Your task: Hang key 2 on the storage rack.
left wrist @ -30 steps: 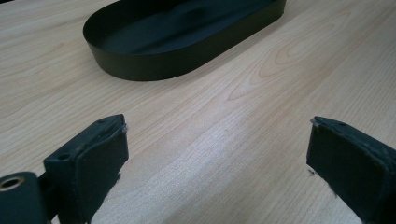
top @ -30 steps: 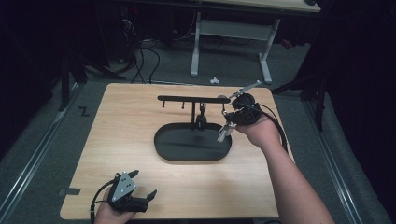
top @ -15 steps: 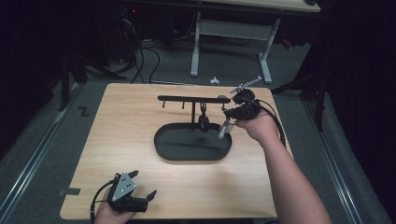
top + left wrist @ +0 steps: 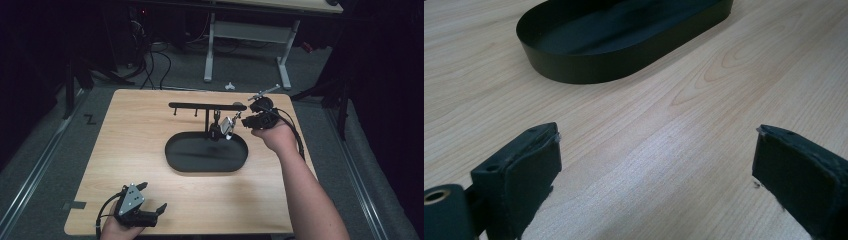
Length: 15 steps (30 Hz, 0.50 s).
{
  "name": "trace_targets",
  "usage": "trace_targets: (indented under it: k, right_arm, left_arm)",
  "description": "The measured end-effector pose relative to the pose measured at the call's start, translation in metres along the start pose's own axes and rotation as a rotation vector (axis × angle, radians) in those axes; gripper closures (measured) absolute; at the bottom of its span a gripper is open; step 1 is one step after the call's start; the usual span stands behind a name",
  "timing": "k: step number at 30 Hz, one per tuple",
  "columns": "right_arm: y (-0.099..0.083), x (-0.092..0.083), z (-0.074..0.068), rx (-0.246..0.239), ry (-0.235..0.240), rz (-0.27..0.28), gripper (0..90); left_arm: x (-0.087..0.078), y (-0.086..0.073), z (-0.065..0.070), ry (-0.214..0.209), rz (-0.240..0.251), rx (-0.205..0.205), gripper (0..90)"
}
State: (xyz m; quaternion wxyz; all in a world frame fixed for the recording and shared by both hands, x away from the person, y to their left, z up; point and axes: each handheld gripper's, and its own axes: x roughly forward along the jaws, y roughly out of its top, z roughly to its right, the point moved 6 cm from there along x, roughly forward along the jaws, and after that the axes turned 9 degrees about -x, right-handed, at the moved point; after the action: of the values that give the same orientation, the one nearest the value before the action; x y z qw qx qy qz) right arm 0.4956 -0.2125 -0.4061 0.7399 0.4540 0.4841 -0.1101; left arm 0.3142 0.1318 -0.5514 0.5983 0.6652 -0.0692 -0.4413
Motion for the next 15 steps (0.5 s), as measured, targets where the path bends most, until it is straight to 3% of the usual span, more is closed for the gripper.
trace_targets:
  k: [7, 13, 15]
  right_arm:
    - [-0.025, 0.003, -0.005, 0.015, -0.025, 0.016, 54.7]
    - [-0.052, 0.01, -0.015, 0.013, -0.019, -0.004, 49.3]
    - [-0.059, 0.011, -0.018, 0.021, -0.008, 0.013, 48.5]
  left_arm:
    - [0.003, -0.001, 0.003, -0.006, -0.019, 0.009, 6.0]
    - [0.003, -0.001, 0.005, -0.009, -0.023, 0.014, 5.9]
    - [0.004, -0.001, 0.005, -0.01, -0.024, 0.014, 5.9]
